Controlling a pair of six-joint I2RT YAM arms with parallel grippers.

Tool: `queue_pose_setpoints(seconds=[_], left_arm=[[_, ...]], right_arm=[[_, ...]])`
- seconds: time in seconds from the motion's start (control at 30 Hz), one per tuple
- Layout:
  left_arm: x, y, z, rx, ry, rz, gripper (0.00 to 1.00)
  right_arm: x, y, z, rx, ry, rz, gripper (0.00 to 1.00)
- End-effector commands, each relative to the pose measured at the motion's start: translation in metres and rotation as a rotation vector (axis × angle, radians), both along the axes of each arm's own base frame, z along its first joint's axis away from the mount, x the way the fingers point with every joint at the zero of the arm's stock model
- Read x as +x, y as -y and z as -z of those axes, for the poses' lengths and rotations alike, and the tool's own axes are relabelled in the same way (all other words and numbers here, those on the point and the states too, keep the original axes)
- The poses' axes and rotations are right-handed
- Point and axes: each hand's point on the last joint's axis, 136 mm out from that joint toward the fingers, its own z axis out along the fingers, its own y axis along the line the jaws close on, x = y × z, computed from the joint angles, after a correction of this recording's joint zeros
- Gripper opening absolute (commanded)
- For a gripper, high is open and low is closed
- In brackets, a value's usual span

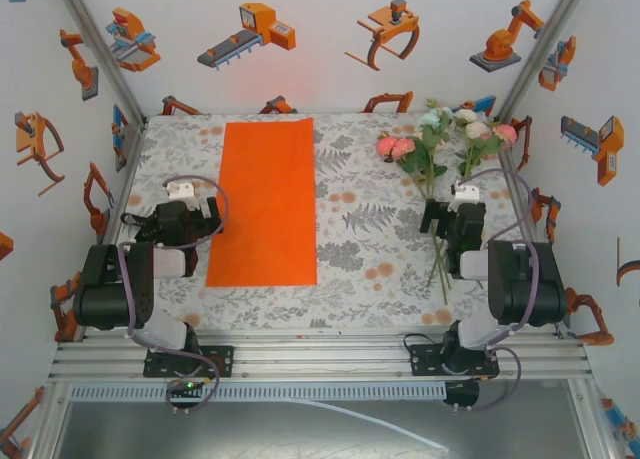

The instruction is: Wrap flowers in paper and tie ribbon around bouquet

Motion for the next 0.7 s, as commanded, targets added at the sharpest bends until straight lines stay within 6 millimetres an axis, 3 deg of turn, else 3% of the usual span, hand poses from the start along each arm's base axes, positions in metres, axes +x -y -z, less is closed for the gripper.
queue_pose_setpoints(seconds=[0.0,0.67], left_arm=[[0.0066,0.0004,-0.0110,0.001,0.027,0.010,0.97],[0.0066,0.0003,-0.0105,-0.003,0.025,0.012,0.97]], right_arm=[[0.0078,0.0000,-0.0141,-0.005,0.036,-0.006,0.99],[0.0068,-0.0014,-0.0142,-0.006,0.039,-0.014,0.99]])
